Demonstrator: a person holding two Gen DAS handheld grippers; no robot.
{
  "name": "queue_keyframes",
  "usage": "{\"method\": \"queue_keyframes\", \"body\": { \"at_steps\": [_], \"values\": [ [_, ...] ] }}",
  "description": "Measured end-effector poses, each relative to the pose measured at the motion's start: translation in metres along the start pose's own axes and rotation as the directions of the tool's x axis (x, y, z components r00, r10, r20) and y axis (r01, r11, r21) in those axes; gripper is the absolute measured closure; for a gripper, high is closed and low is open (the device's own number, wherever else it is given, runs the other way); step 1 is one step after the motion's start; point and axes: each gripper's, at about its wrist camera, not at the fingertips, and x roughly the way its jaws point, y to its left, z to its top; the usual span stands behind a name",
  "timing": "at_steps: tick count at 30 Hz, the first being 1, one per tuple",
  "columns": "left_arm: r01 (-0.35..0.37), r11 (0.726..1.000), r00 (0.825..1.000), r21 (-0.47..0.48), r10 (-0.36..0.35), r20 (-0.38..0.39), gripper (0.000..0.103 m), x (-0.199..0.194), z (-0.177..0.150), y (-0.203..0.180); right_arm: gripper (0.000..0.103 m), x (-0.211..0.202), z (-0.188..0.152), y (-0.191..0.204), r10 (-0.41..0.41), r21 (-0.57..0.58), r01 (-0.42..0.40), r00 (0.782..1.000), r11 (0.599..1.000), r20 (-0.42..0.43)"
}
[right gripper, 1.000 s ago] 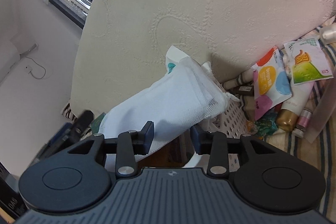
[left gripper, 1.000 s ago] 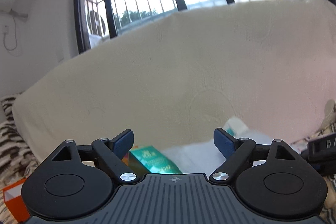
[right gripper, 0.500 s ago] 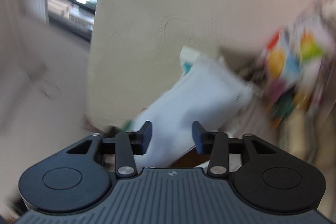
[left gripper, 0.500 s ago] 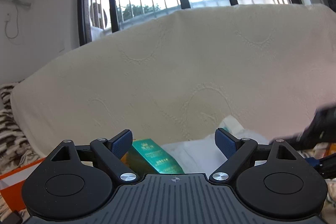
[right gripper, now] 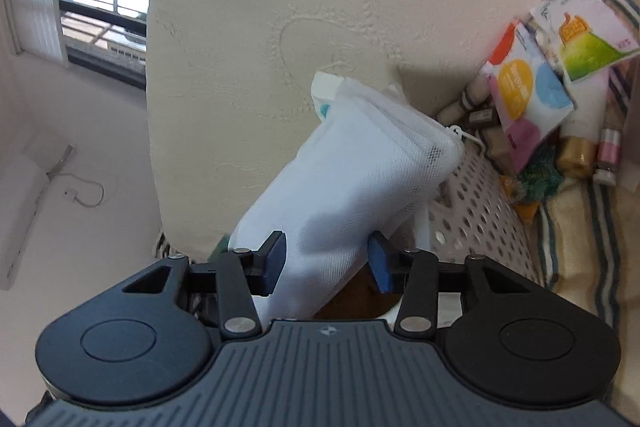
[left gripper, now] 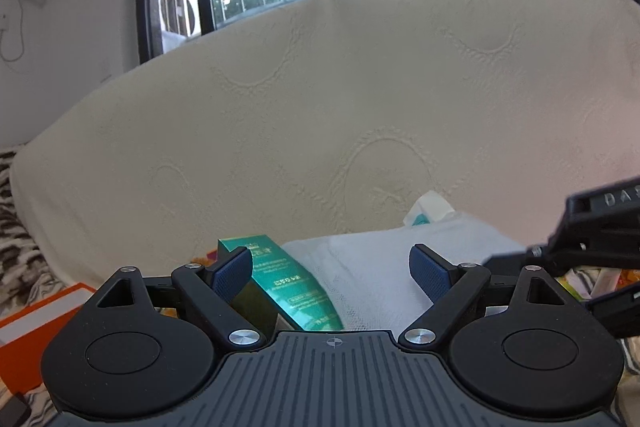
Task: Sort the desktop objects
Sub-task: 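Lower the mesh bag into the basket and open both grippers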
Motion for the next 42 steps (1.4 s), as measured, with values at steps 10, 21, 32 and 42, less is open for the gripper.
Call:
{"method": "queue_keyframes", "body": {
  "at_steps": [10, 21, 32, 42],
  "values": [
    [-0.021, 1.0, 0.999, -0.014, 0.021, -0.033, 0.008, 0.013, -0.009, 0.006, 0.05, 0.021, 0.003, 0.02, -0.043, -0.135, 0.049, 0.998, 0.99, 0.048],
    [-0.06, 0.997, 0.995, -0.042, 0.056, -0.077, 0.005, 0.022, -0.015, 0.004, 0.046, -0.016, 0.009, -0.001, 0.079, 0.008, -0.079, 0.994, 0.997, -0.073],
    [-0.103, 0.991, 0.99, -0.087, 0.094, -0.103, 0.005, 0.025, -0.015, 0.022, 0.037, -0.013, 0.021, 0.018, 0.085, -0.034, -0.086, 0.996, 0.996, -0.029],
    [-0.093, 0.991, 0.993, -0.095, 0.084, -0.088, 0.004, 0.022, -0.015, 0.028, 0.041, 0.024, 0.014, -0.008, 0.102, 0.068, -0.099, 0.994, 0.993, -0.048]
  ]
}}
